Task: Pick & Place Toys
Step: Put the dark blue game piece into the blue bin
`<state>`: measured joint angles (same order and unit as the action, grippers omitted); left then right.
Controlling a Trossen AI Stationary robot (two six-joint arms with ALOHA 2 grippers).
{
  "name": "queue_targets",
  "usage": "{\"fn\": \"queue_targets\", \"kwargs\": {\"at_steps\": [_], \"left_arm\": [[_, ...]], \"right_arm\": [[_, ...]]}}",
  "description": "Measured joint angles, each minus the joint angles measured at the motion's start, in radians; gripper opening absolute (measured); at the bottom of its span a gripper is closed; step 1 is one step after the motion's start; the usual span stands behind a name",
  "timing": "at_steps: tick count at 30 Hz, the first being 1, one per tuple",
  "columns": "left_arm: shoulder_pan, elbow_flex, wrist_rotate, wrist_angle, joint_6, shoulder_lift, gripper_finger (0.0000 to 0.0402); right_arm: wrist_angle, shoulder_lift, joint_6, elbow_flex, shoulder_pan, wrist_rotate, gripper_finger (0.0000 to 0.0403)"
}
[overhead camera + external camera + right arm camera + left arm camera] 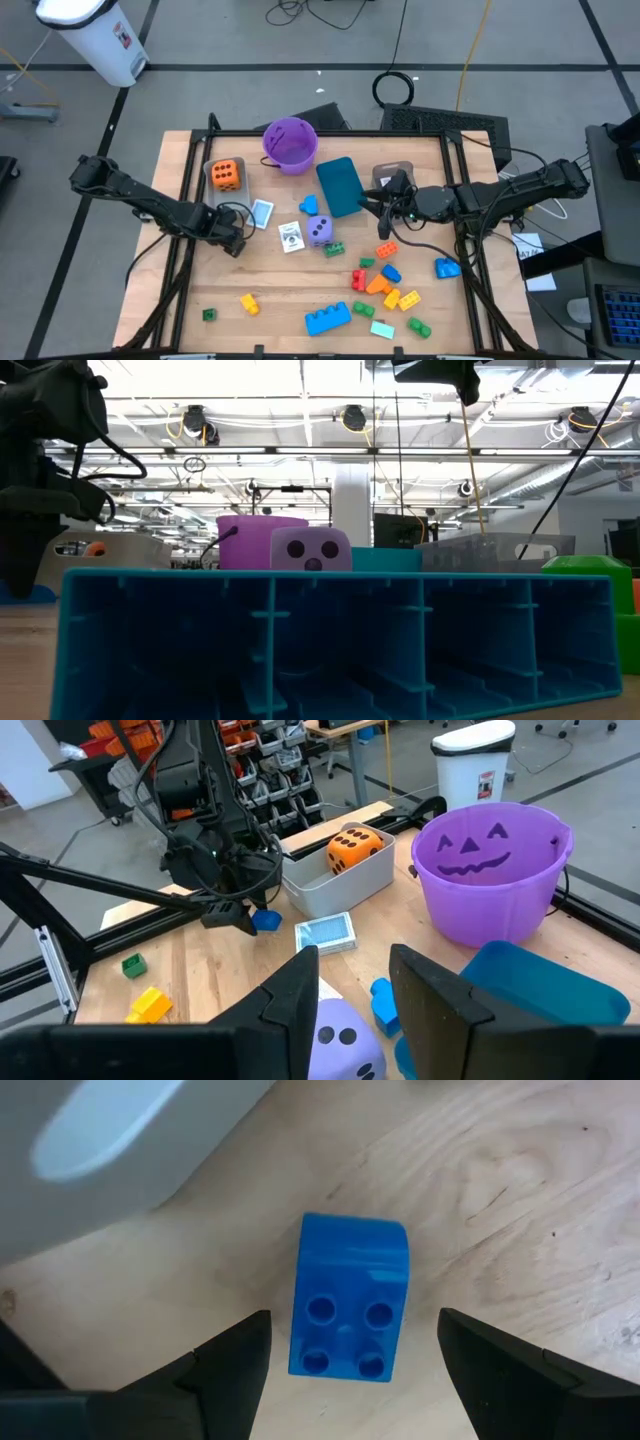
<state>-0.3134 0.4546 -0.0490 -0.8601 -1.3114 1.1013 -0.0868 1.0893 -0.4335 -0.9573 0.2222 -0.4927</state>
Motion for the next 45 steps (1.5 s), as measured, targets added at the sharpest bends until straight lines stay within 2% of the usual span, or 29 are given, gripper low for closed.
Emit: {"fn": "queue_targets", "kwargs": {"at_steps": [6,12,25,31,35,38,45], "left_arm": [[0.0,-0.026,0.031,0.083,0.023,-0.002,0.0294],[0.0,-0.031,0.032,0.096,0.016,-0.002,0.0287],[0.0,-0.02,0.035,0.101,-0.038,-0.002,0.0153],[0.0,0.035,0.031,0.26,0.022,-0.008,0.0157],[-0.001,0.079,-0.034,0.425,0.049,-0.009,0.0172],[0.0,0.121,-0.083,0.522,0.111,-0.008,0.0161],[0.0,0.248,-0.201,0.784,0.314,-0.009,0.0151]], "right_arm": [[0.0,0.0,0.0,0.0,0.0,0.0,0.0118],[0.0,0.0,0.0,0.0,0.0,0.0,0.0118],[0.001,0.0,-0.034,0.0,0.0,-0.001,0.0118],[0.011,0.0,-0.034,0.0,0.0,-0.002,0.0118],[0.049,0.0,-0.034,0.001,0.0,0.0,0.0118],[0.145,0.0,-0.026,0.001,0.0,0.004,0.0118],[0.428,0.0,0.035,0.001,0.0,0.178,0.0118]]}}
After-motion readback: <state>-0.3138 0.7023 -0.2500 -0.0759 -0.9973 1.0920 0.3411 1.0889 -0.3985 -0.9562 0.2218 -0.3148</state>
